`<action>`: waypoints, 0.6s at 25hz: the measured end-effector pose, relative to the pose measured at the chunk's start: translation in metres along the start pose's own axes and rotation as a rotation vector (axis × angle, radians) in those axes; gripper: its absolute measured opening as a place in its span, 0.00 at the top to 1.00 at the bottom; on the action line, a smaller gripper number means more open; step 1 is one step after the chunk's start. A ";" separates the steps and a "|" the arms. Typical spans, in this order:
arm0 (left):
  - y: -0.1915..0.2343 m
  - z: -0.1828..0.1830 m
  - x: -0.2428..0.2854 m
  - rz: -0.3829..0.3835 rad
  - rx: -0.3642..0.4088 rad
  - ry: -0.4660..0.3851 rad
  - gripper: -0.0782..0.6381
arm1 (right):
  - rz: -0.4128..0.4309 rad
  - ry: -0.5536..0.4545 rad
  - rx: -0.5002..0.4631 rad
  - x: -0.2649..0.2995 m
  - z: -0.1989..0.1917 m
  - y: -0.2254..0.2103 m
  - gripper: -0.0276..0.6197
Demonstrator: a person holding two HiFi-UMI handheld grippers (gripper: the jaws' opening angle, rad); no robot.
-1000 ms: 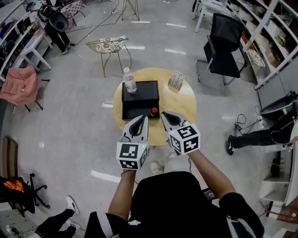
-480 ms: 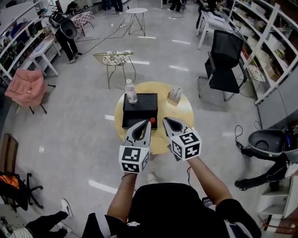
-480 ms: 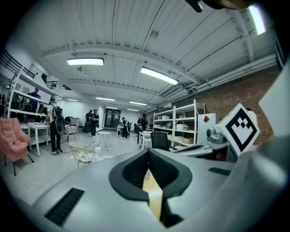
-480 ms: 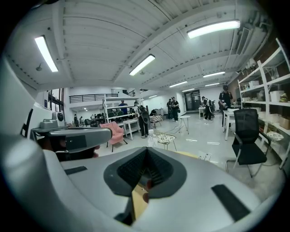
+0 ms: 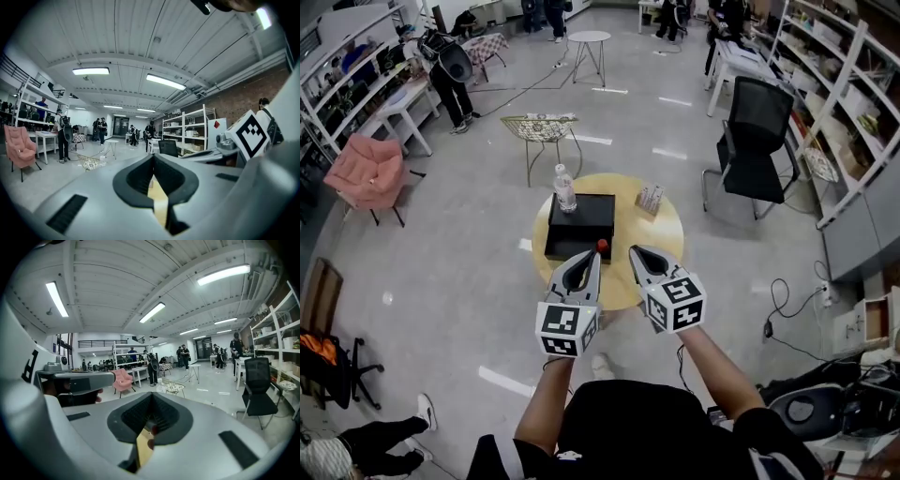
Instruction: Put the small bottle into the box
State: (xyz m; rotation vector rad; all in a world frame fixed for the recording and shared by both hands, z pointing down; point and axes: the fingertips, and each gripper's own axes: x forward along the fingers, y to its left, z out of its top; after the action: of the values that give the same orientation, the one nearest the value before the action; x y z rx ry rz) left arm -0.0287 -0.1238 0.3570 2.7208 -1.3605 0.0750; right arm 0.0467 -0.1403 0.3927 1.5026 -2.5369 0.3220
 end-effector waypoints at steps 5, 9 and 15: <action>-0.021 0.004 -0.013 0.019 0.012 -0.008 0.87 | 0.012 -0.024 0.002 -0.024 0.002 0.001 0.95; -0.037 0.008 -0.027 0.029 0.020 -0.011 0.87 | 0.016 -0.043 0.005 -0.045 0.005 0.004 0.95; -0.058 0.006 -0.051 0.044 0.026 -0.017 0.87 | 0.027 -0.060 0.001 -0.071 0.002 0.015 0.95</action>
State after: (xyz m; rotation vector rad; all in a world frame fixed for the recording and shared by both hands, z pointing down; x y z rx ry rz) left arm -0.0125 -0.0495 0.3424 2.7195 -1.4343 0.0732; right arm 0.0678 -0.0741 0.3710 1.5020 -2.6053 0.2855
